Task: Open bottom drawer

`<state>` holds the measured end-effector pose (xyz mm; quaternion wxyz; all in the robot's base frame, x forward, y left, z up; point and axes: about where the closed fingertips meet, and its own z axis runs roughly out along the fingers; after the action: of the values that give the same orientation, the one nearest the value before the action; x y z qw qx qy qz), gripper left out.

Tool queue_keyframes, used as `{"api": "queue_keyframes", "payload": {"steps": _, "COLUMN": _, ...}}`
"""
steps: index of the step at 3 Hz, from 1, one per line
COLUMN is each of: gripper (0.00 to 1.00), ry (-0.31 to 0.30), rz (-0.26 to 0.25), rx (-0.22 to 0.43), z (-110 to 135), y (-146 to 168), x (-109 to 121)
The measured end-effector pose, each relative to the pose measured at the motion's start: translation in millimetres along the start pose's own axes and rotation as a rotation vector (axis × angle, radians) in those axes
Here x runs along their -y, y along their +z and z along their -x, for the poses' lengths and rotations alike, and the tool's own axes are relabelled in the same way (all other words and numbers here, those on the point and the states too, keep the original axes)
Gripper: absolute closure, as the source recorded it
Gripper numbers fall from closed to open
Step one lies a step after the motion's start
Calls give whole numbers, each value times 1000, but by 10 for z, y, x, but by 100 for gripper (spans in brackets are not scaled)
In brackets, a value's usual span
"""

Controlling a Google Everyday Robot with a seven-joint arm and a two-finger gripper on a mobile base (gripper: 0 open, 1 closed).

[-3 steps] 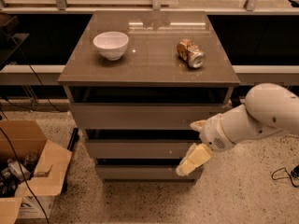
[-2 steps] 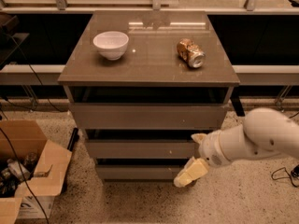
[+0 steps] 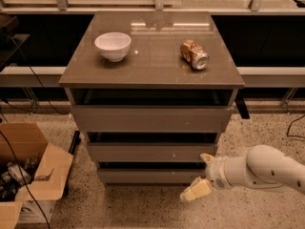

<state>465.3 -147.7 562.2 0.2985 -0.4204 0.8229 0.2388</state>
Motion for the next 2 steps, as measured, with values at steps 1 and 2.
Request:
{"api": "queue_keyframes", "payload": {"steps": 1, "gripper": 0, "ry": 48, "rz": 33, "rx": 11, "z": -435, "y": 251, "x": 259}}
{"api": "queue_keyframes", "payload": {"steps": 2, "gripper": 0, "ry": 179, "rz": 113, "rx": -21, "z": -901, "y": 569, "x": 564}}
